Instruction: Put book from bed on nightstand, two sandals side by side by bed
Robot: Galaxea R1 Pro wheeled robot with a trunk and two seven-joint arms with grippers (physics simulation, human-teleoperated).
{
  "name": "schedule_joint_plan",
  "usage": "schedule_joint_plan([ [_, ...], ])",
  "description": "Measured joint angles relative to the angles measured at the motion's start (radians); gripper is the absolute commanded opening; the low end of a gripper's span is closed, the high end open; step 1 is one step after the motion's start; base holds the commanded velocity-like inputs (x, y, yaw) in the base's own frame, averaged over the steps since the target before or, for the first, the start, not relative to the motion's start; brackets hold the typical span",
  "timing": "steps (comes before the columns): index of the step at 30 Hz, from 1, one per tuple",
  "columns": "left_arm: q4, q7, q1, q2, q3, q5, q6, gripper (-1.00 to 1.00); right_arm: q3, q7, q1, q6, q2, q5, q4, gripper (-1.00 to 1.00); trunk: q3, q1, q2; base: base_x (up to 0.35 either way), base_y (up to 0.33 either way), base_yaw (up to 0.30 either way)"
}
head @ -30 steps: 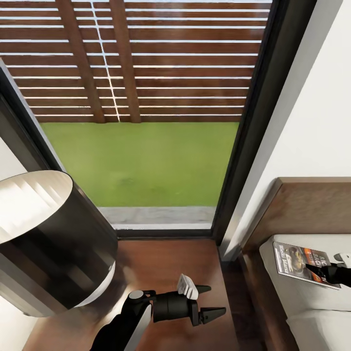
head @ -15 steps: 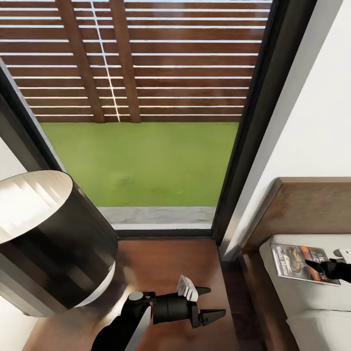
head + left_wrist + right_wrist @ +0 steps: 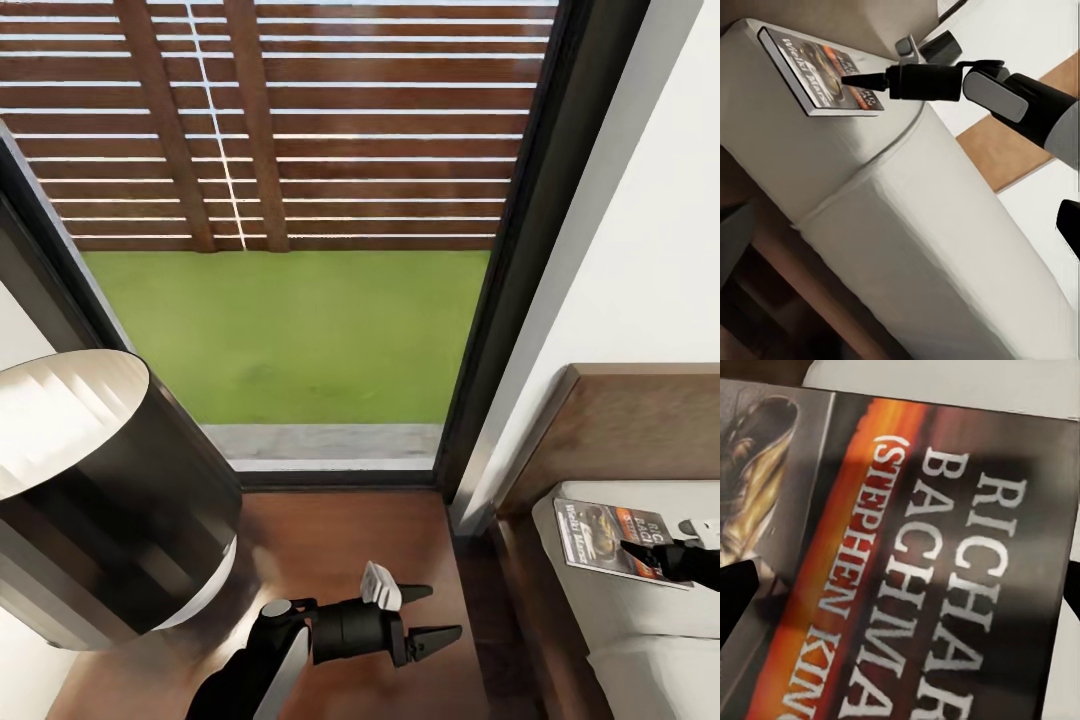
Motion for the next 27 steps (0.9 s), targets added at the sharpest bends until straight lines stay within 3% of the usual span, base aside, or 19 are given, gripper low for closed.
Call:
schedule_joint_plan([
  [5,0.000,0.000,0.000,0.000,0.000,0.023,0.000,1.00,0.000,0.001,0.000,0.001,0.000,-0.001,0.000,1.00,0.000,0.000,0.000,0.000,0.000,0.000],
  [27,0.000,0.000,0.000,0.000,0.000,0.024,0.000,1.00,0.000,0.001,0.000,0.001,0.001,0.001,-0.001,1.00,0.000,0.000,0.000,0.000,0.000,0.000],
])
